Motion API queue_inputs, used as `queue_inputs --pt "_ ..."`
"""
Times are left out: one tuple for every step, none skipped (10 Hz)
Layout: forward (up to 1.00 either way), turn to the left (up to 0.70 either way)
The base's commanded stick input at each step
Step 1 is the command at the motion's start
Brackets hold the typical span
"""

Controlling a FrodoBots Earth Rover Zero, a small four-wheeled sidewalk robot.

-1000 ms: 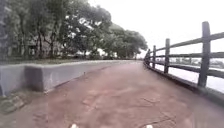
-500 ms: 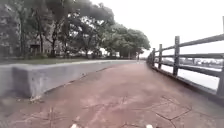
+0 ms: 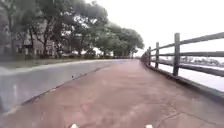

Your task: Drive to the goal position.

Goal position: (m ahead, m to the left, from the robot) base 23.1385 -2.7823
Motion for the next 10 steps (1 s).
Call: queue_inputs --pt "0.85 -0.34" --pt "0.85 -0.34" --pt "0.85 -0.34" --pt "0.85 -0.34" --pt "0.85 -0.28" --pt "0.85 0.00" --pt "0.85 0.00" --pt "0.85 0.00" --pt "0.85 0.00" --pt "0.85 -0.09"
